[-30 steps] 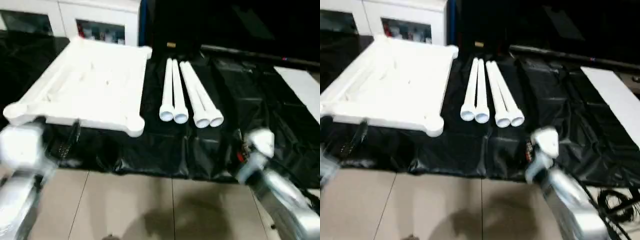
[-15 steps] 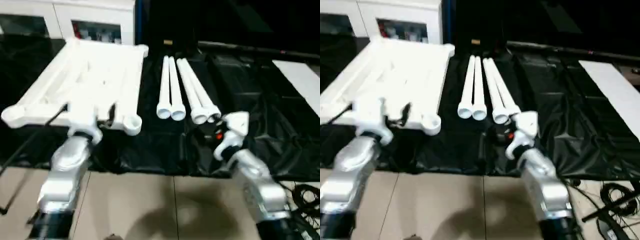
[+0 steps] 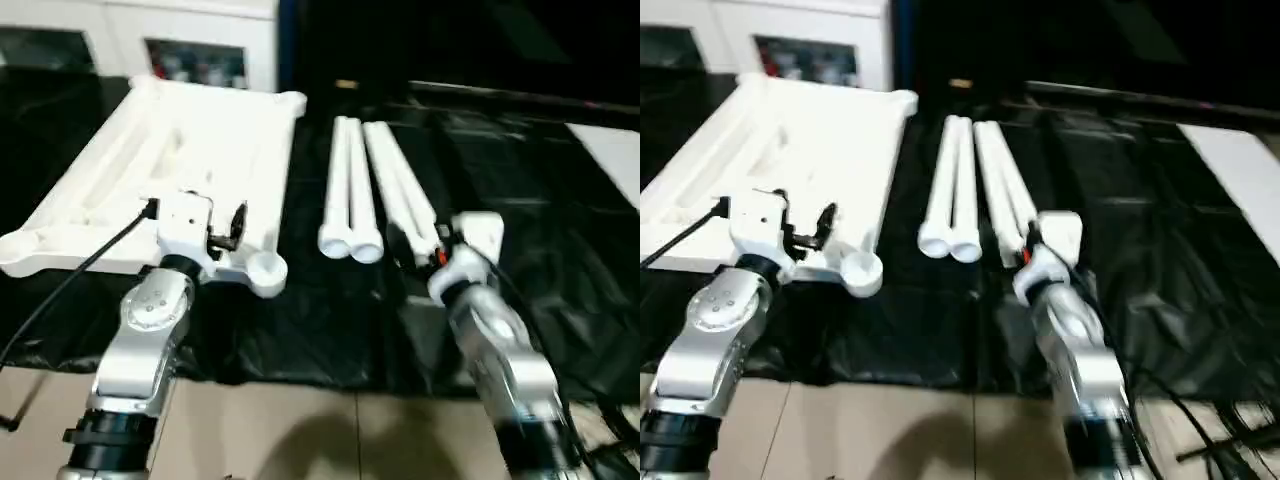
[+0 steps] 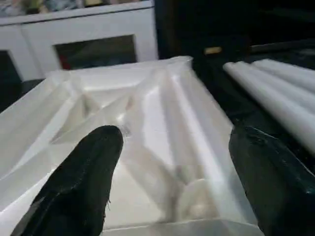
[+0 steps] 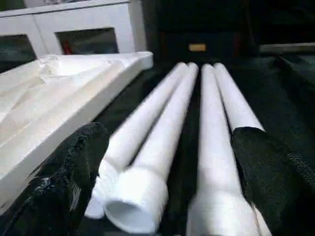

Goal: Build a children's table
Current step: Move to table

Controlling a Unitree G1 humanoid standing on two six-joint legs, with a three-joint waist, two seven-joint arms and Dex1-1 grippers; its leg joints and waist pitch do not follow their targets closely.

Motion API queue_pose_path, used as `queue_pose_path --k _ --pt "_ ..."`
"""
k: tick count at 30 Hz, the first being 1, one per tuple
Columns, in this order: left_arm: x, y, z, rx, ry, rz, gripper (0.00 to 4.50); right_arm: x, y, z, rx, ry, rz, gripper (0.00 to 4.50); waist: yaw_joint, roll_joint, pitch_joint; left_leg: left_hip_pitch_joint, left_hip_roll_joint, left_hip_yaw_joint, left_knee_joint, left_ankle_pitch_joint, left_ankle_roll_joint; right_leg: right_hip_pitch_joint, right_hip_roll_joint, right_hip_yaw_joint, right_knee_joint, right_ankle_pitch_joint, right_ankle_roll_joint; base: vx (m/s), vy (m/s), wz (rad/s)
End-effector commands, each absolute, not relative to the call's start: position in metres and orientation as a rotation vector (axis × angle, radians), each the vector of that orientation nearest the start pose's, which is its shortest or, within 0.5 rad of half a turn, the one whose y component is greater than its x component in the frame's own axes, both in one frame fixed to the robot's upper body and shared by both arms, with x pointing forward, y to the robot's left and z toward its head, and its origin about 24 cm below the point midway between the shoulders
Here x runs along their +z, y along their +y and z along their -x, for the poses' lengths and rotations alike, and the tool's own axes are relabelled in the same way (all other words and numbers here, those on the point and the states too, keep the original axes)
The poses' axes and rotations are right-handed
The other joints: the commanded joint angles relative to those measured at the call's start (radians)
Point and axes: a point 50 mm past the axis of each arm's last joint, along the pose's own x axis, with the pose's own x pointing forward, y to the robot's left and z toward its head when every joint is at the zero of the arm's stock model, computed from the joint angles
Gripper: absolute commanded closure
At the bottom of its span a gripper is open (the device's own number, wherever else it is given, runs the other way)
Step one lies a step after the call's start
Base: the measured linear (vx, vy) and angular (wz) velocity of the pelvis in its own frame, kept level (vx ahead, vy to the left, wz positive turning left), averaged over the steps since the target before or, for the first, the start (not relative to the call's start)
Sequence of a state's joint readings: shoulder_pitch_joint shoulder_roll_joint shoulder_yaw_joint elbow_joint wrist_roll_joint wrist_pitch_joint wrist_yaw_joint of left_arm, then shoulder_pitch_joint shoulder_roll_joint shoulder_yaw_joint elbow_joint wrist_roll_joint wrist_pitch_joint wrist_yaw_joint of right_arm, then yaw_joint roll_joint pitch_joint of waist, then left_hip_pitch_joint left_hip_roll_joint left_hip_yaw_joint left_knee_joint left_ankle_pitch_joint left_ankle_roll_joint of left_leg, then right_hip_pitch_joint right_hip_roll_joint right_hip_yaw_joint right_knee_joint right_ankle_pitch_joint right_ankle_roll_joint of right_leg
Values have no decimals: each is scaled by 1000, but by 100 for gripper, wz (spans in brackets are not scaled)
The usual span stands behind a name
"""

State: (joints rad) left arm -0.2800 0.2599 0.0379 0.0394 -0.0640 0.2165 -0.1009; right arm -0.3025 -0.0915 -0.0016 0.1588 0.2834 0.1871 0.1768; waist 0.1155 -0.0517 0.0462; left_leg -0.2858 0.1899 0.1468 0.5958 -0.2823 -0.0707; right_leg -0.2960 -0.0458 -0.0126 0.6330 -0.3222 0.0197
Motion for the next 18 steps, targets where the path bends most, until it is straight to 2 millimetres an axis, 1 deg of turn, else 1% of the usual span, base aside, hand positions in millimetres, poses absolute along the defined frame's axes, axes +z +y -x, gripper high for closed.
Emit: queue_pose_path --k 1,2,3,4,5,6,7,8,9,10,11,12,13,14,15,16,17,18 --pt "98 180 -307 -113 -28 -173 54 66 -139 -307 267 73 -157 0 2 13 -79 20 -38 0 -18 248 301 55 7 20 -13 460 -102 91 -21 12" --pt "97 178 -307 -120 -24 -172 54 66 -139 -306 268 76 -155 0 29 9 -77 -39 -75 21 -5 163 234 114 9 57 -33 530 -111 71 -9 20" --pt "95 177 -306 -126 -20 -175 54 66 -139 -305 268 74 -151 0 43 8 -76 -52 -73 20 -8 89 159 139 22 78 -35 595 -106 73 -7 30" --pt "95 177 -305 -126 -19 -175 54 66 -139 -305 269 75 -148 0 49 18 -78 -41 -65 15 -16 88 129 138 36 72 -25 630 -85 73 -7 30" --pt "94 178 -304 -124 -18 -171 54 65 -139 -304 268 77 -145 0 41 32 -87 10 -40 -11 -24 155 128 106 71 43 18 668 -17 100 -37 20" --pt "94 179 -304 -118 -16 -168 54 65 -139 -303 267 78 -146 0 28 41 -96 66 -7 -44 -24 241 181 49 71 19 58 637 18 63 -65 -2" --pt "94 179 -303 -114 -15 -165 54 64 -138 -303 266 79 -149 0 -45 39 -107 235 159 -198 -22 512 494 -198 -62 -14 126 52 54 63 -65 -2" --pt "93 180 -303 -114 -14 -165 54 63 -138 -302 262 83 -153 0 -51 27 -98 211 176 -217 -35 547 554 -205 -96 0 132 -43 46 -51 -100 -32" --pt "93 180 -303 -114 -14 -165 54 63 -138 -302 262 83 -154 0 -18 -10 -71 63 19 -103 4 344 411 -95 -110 46 15 83 -28 -137 -70 -21" --pt "93 179 -303 -116 -13 -165 54 62 -137 -302 262 88 -152 0 39 -46 -35 -43 -117 -25 79 30 290 42 -122 151 -98 -93 -33 -137 -70 -21" --pt "93 179 -303 -117 -12 -165 54 61 -136 -302 262 91 -151 0 48 -44 -44 -72 -106 -38 134 -37 237 80 -170 200 -119 -152 -92 -44 12 26" --pt "92 179 -303 -118 -12 -164 54 61 -136 -302 264 93 -149 0 58 -36 -43 -85 -87 -54 156 -45 176 94 -187 207 -114 -171 -175 72 38 24" --pt "92 179 -303 -118 -11 -164 54 60 -136 -302 264 93 -148 0 47 -19 -33 -120 -49 -69 141 47 65 113 -175 154 -114 -73 -342 72 38 24" --pt "92 179 -303 -118 -11 -163 54 60 -135 -302 265 94 -147 0 43 -3 -36 -119 -29 -71 106 89 53 107 -165 125 -113 -29 -361 78 42 3" --pt "92 179 -303 -121 -9 -162 54 61 -135 -302 267 94 -146 0 26 43 -48 -86 -6 -64 -4 139 55 90 -96 33 -103 -27 -311 101 82 -1" --pt "91 179 -303 -122 -9 -161 54 61 -134 -302 270 95 -144 0 10 66 -54 -48 -5 -63 -49 133 62 77 -49 -22 -88 -39 -256 101 82 -1" --pt "91 179 -303 -122 -9 -160 54 61 -134 -302 271 97 -139 0 -42 88 -77 65 47 -170 -66 140 211 -40 20 -75 46 -46 -132 163 63 -5" --pt "91 179 -303 -121 -9 -160 54 61 -134 -302 272 99 -135 0 -61 76 -93 129 78 -208 -45 169 315 -107 2 -72 89 -90 -74 150 13 -3"
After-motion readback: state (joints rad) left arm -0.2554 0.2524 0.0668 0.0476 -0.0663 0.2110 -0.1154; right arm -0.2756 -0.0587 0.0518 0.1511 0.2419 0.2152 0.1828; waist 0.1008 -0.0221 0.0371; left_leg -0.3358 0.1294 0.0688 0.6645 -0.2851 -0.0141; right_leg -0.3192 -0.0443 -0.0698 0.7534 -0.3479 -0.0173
